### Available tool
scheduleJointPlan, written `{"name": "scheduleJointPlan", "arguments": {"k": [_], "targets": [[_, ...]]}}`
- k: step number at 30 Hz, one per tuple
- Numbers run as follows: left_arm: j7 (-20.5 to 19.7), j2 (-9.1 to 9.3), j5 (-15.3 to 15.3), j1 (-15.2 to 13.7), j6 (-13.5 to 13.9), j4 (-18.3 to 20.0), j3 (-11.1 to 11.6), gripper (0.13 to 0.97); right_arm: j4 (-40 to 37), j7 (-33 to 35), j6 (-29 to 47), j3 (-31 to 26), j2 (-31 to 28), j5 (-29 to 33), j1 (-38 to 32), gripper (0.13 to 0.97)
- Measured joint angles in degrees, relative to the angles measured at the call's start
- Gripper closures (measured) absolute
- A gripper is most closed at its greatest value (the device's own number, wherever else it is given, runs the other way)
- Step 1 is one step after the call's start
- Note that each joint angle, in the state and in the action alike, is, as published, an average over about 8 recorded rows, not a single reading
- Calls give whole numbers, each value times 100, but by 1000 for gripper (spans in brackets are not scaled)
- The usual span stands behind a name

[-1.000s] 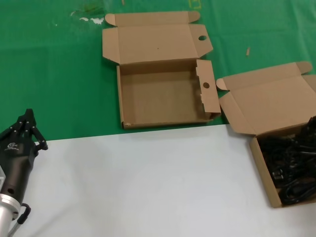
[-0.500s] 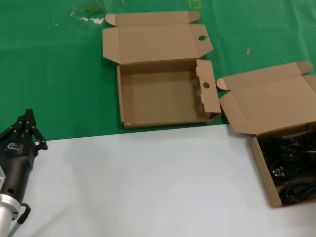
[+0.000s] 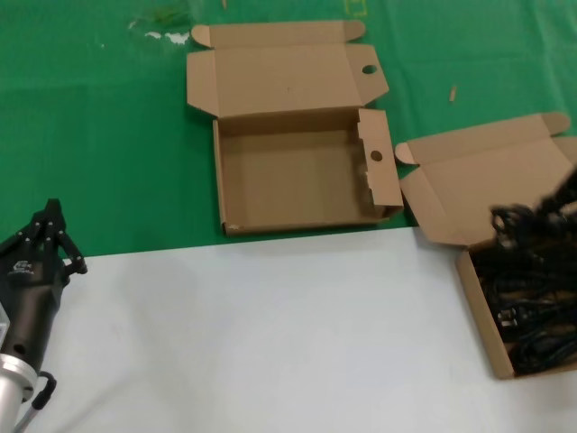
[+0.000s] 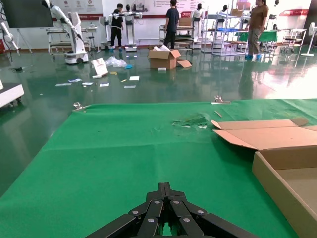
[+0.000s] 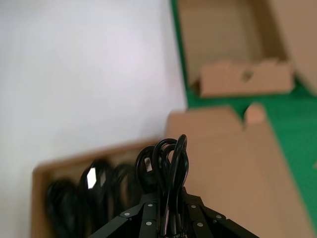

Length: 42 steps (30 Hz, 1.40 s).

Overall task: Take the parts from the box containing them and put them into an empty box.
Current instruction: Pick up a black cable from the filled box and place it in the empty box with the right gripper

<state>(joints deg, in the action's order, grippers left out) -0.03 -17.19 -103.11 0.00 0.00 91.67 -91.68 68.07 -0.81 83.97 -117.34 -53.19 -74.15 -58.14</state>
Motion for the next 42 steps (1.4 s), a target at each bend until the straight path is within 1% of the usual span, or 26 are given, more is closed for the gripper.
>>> {"name": "scheduleJointPlan", "arguments": {"k": [3, 7, 10, 13, 22, 27, 36, 42], "targets": [[0, 0, 0, 0, 0, 0, 0, 957, 123, -242, 108, -18, 218, -18, -329, 896], [0, 0, 0, 0, 0, 0, 0, 957, 120, -403, 89, -98, 653, 9, -762, 896], [0, 0, 0, 0, 0, 0, 0, 957, -11, -417, -41, -192, 1049, 69, -1042, 896], [0, 0, 0, 0, 0, 0, 0, 957, -296, -342, -269, -315, 1514, 155, -1295, 896], [0, 0, 0, 0, 0, 0, 0, 957, -1771, 169, -1184, -665, 2929, 373, -1763, 896], [0, 0, 0, 0, 0, 0, 0, 957, -2604, 467, -1594, -774, 3505, 399, -1861, 896], [0, 0, 0, 0, 0, 0, 0, 957, -4159, 1363, -2292, -800, 4211, 334, -2034, 896], [0, 0, 0, 0, 0, 0, 0, 957, -4945, 1871, -2620, -687, 4505, 194, -2156, 881]]}}
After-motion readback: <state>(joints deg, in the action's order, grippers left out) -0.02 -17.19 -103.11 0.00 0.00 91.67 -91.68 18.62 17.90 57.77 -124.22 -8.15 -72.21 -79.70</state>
